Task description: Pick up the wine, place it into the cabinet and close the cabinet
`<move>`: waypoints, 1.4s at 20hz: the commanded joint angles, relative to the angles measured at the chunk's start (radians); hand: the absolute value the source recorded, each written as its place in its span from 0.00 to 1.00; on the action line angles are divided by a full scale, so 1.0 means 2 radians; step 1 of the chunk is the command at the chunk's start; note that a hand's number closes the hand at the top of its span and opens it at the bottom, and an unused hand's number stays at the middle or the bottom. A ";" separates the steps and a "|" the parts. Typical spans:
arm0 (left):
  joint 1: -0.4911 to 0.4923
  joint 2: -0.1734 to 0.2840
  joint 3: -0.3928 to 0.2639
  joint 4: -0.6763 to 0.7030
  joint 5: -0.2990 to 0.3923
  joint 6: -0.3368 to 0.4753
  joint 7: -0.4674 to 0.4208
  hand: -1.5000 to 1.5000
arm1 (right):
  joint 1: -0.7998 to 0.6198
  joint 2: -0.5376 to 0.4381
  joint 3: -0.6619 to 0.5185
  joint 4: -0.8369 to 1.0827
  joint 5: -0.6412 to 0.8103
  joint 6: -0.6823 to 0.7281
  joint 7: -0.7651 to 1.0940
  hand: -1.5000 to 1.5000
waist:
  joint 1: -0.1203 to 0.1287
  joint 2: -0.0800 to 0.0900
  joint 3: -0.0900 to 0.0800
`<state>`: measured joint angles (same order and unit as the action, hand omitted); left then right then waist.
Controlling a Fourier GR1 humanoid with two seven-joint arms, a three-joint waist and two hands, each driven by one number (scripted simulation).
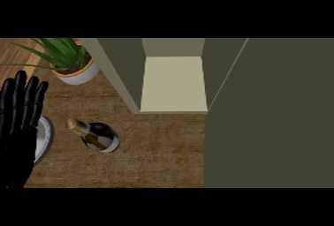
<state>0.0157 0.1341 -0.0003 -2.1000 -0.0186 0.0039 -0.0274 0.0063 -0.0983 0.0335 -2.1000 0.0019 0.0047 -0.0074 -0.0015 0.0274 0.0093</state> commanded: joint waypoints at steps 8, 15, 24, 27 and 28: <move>-0.146 -0.066 0.000 0.130 -0.054 0.195 0.150 0.00 | 0.072 -0.008 0.091 -0.058 -0.057 0.084 0.027 0.00 | -0.021 -0.012 -0.004; -0.245 -0.067 -0.099 0.181 -0.120 0.336 0.230 0.00 | 0.133 -0.028 0.118 -0.211 -0.082 0.078 0.130 0.00 | -0.013 -0.015 -0.004; -0.326 -0.067 -0.199 0.176 -0.215 0.441 0.397 0.00 | 0.145 -0.031 0.115 -0.236 -0.089 0.071 0.153 0.00 | -0.008 -0.017 -0.004; -0.335 -0.066 -0.177 0.176 -0.235 0.427 0.421 0.00 | 0.183 -0.039 0.121 -0.281 -0.101 0.075 0.157 0.00 | -0.012 -0.019 -0.004; -0.350 -0.066 -0.203 0.197 -0.238 0.458 0.418 0.00 | 0.149 -0.027 0.136 -0.261 -0.080 0.060 0.169 0.00 | -0.012 -0.017 -0.004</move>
<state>-0.5793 0.0328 -0.2880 -1.7192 -0.4560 0.8538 0.7473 0.2837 -0.1515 0.2810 -2.4716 -0.1424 0.1488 0.2474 -0.0127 -0.0016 -0.0103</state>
